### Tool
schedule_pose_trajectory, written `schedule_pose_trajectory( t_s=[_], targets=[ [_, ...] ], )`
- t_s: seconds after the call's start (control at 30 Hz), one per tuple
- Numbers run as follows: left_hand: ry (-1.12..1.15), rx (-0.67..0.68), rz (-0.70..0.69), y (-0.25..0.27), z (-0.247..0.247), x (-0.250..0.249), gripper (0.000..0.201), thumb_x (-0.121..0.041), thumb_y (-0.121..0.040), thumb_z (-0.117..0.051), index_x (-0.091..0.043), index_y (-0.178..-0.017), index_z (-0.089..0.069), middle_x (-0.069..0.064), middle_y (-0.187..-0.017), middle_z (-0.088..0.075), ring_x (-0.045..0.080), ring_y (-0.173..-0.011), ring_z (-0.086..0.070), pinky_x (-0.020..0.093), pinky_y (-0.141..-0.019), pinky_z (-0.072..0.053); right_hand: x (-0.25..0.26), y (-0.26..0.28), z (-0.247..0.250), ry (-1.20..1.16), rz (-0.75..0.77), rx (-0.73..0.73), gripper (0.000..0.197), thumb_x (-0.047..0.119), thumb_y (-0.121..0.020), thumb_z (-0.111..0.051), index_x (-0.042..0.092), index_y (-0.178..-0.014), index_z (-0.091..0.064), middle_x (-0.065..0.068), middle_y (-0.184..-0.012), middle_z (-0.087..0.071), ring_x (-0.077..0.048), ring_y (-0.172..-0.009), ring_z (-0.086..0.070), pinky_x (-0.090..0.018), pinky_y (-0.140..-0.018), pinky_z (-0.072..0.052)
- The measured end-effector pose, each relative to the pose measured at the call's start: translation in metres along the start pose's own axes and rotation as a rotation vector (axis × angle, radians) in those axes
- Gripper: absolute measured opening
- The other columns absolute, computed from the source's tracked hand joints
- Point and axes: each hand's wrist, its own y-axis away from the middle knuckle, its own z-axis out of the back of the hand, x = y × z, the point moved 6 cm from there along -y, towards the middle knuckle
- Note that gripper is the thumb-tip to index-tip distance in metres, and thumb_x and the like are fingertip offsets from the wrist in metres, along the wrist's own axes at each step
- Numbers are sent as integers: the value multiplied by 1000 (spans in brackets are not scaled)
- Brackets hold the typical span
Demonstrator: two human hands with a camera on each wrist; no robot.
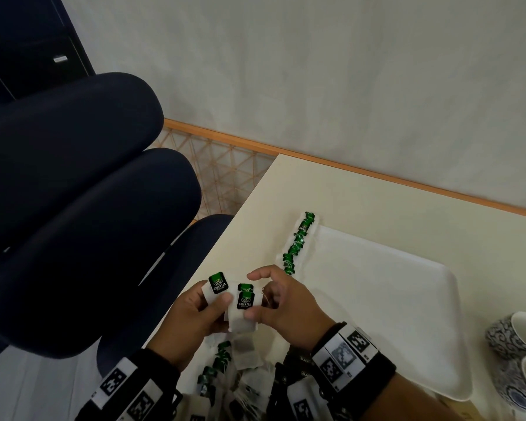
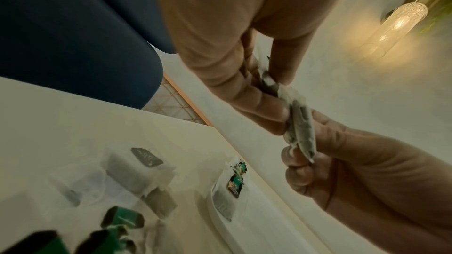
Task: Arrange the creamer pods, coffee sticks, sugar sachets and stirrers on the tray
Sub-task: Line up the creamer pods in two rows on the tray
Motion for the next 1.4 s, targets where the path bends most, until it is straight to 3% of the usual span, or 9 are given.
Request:
schedule_pose_trajectory(
  t_s=[0.2,0.33,0.57,0.67,0.83,1.1,1.2,1.3,1.4],
  targets=[
    [6,-9,4,-1,-1,-1,17,-4,-92,-54,-6,-108,-61,16,-97,-73,35,-86,-70,40,-67,-58,4,0,4,9,40,-35,49,18,-76,-78,42,-104,-46,-8,-69,-55,-10,-59,-48,-20,-59,-41],
    [-44,-25,-16,0,0,-2,14,-1,-91,-56,-5,-101,-65,14,-92,-74,32,-83,-71,36,-65,-58,11,1,0,108,107,-5,34,12,-81,-71,35,-99,-53,14,-66,-49,-5,-56,-43,-12,-58,-37],
    [-41,-1,-30,3,-3,-4,16,0,-90,-57,-7,-98,-69,15,-91,-74,34,-83,-70,35,-66,-59,15,2,-2,137,150,-23,30,17,-86,-68,36,-109,-70,12,-92,-67,-7,-72,-59,-13,-70,-47],
    [6,37,-19,4,-5,-3,19,0,-87,-60,-5,-102,-69,17,-94,-73,34,-84,-70,34,-66,-58,15,2,1,143,149,-65,30,20,-86,-69,34,-113,-68,25,-83,-64,3,-79,-59,-9,-73,-43],
    [58,71,-11,7,-8,-6,21,0,-83,-60,-1,-102,-68,20,-94,-73,33,-82,-70,33,-66,-58,18,1,1,149,136,-76,29,20,-83,-70,41,-97,-56,10,-80,-58,-5,-62,-52,-12,-60,-42],
    [103,87,-39,6,-8,-6,24,-18,-74,-76,-6,-94,-72,20,-90,-72,30,-79,-69,27,-64,-56,21,1,4,191,251,-138,22,17,-76,-77,34,-76,-64,11,-95,-60,-7,-88,-59,-9,-70,-41],
    [131,84,-62,7,-8,-9,48,-42,-53,-88,-12,-88,-75,14,-86,-74,25,-75,-71,25,-61,-56,20,2,4,148,236,-82,31,18,-72,-79,44,-69,-62,15,-108,-59,-5,-103,-57,-12,-77,-43],
    [135,69,-68,9,-7,-11,75,-57,-31,-91,-10,-87,-74,13,-85,-74,23,-74,-71,25,-61,-56,21,4,4,126,230,-43,35,16,-72,-81,45,-70,-62,15,-112,-60,-5,-104,-57,-14,-77,-45],
    [138,68,-60,9,-8,-12,70,-54,-34,-92,-9,-85,-75,14,-85,-74,24,-76,-72,25,-62,-56,21,3,5,90,214,-51,30,14,-73,-80,39,-71,-65,10,-98,-67,-7,-92,-61,-18,-74,-47]
  ],
)
